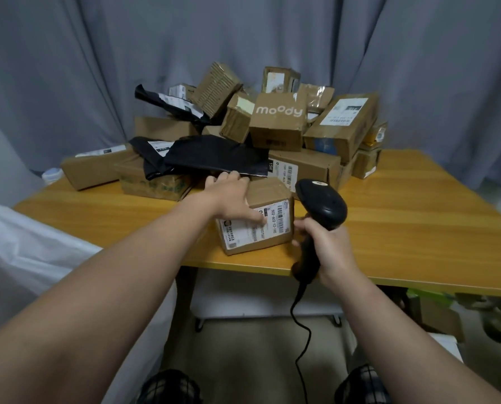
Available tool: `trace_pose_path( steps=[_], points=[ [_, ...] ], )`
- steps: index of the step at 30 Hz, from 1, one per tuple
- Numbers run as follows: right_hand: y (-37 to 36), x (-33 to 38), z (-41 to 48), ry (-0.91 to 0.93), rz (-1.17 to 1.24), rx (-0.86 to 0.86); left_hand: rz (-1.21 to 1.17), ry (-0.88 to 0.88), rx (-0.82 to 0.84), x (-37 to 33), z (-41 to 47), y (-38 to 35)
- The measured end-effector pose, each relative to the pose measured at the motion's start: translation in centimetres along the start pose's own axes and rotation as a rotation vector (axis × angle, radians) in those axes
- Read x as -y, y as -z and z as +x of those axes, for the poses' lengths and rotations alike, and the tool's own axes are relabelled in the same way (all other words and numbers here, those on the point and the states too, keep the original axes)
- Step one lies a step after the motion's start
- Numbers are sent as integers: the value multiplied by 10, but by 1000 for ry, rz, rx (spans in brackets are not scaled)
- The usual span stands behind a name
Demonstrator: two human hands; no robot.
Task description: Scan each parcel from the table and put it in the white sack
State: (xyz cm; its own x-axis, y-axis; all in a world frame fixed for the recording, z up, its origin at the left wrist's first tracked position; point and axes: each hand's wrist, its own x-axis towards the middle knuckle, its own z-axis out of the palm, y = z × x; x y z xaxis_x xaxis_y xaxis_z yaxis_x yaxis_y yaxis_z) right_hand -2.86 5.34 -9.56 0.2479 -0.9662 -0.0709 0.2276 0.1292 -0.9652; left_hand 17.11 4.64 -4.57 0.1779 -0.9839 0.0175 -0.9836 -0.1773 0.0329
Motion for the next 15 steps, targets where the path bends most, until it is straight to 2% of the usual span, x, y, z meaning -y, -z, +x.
trace_pose_path(
  steps=[1,4,6,9,15],
  points=[
    [3,2,-3,21,-37,19,-141,25,-55,2,-4,-1],
    [8,9,-12,68,-85,96,-764,163,-185,10,-21,-20],
    [9,10,-19,105,-113,130,-980,255,-206,16,-32,-42],
    [9,6,-30,156,-182,175,-1100,336,-247,23,-47,-65],
    [3,-2,-44,233,-273,202,-1081,379,-272,25,-54,-66]
  ],
)
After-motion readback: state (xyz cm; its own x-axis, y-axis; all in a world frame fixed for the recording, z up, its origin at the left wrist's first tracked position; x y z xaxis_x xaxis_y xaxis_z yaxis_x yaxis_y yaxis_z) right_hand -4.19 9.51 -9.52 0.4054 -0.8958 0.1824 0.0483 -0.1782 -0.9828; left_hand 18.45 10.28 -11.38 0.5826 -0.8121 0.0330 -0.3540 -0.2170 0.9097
